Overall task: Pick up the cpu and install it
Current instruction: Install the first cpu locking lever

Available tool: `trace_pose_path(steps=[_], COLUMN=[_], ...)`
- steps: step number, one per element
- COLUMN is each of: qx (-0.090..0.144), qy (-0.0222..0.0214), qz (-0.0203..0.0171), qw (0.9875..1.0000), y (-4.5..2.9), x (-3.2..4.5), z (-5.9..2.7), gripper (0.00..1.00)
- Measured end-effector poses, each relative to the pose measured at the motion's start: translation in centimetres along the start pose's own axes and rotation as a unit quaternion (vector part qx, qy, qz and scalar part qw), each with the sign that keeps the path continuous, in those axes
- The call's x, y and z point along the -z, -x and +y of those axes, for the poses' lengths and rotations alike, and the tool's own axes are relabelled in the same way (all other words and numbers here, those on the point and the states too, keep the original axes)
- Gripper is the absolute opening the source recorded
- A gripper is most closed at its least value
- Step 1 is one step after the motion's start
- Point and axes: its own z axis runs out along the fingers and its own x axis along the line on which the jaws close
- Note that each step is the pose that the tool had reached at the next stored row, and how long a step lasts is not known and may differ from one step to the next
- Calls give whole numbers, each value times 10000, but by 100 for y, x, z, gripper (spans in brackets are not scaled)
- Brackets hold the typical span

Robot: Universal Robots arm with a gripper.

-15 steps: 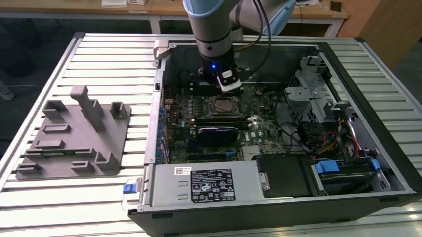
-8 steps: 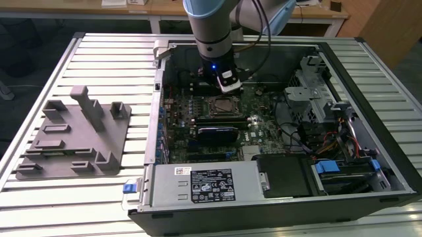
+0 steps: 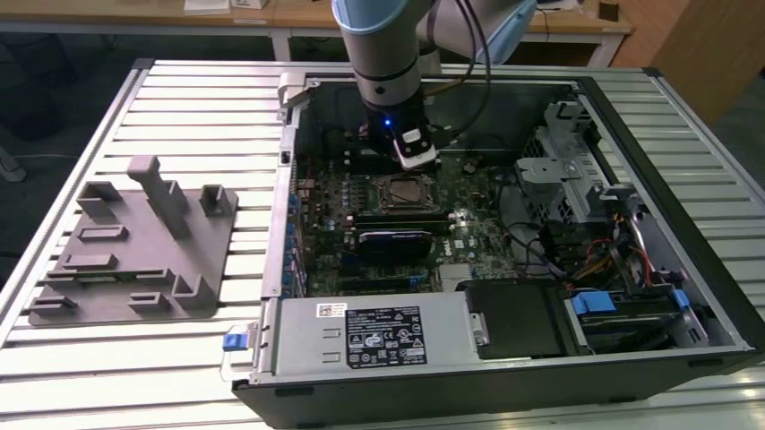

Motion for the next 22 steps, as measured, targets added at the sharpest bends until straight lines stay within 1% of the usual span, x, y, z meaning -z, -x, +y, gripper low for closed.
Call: trace_pose_path(steps=[11, 13, 22], qx=[4, 8, 8], qy=[-18, -33, -35], qz=[-4, -9, -9], qw=[10000, 10000, 10000], y=[-5, -7, -6], x=[-26, -39, -47], z=[-7, -11, -20], gripper=[11, 11, 11])
